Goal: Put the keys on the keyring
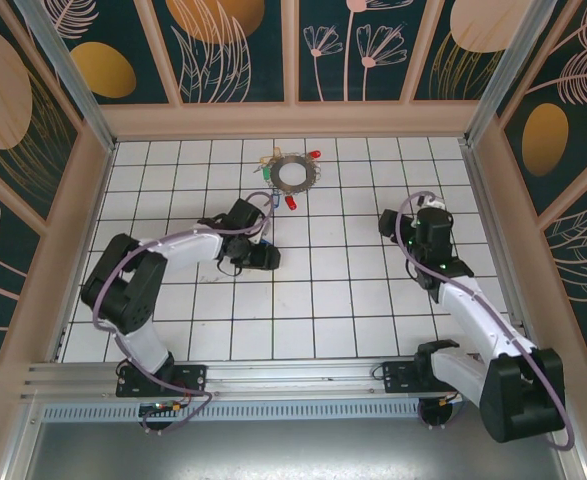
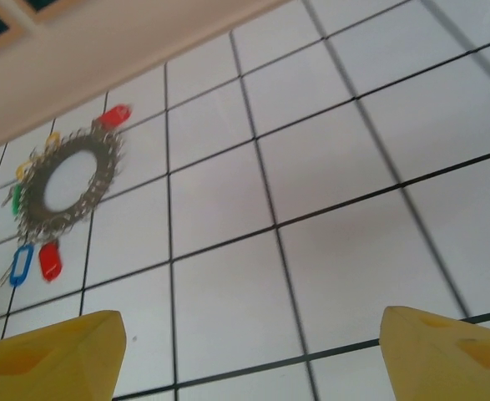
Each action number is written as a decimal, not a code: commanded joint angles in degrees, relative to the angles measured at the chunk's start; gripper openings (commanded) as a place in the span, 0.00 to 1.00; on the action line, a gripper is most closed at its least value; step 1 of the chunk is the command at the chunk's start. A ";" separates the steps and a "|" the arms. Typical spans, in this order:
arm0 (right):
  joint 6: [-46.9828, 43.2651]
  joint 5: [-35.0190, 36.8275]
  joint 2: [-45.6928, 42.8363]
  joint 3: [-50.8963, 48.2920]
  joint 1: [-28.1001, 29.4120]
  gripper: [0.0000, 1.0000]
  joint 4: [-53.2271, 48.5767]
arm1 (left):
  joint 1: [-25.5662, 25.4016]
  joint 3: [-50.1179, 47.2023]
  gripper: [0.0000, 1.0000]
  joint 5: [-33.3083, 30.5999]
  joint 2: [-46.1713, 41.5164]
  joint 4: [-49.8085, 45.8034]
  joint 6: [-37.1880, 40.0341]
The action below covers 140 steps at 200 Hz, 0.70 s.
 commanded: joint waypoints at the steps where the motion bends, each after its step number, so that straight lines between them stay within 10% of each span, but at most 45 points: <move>1: -2.07 -4.08 5.06 4.65 5.39 0.77 1.33 | 0.60 2.35 0.65 -1.83 -7.61 -5.64 3.06; 91: -9.75 -4.92 48.32 39.77 29.56 0.54 -14.47 | 21.23 2.57 0.77 -0.28 -16.31 -4.52 -0.97; 140: -7.21 -1.38 66.65 60.20 33.04 0.48 -20.89 | 23.34 0.04 0.78 -4.61 -16.28 -0.95 -3.89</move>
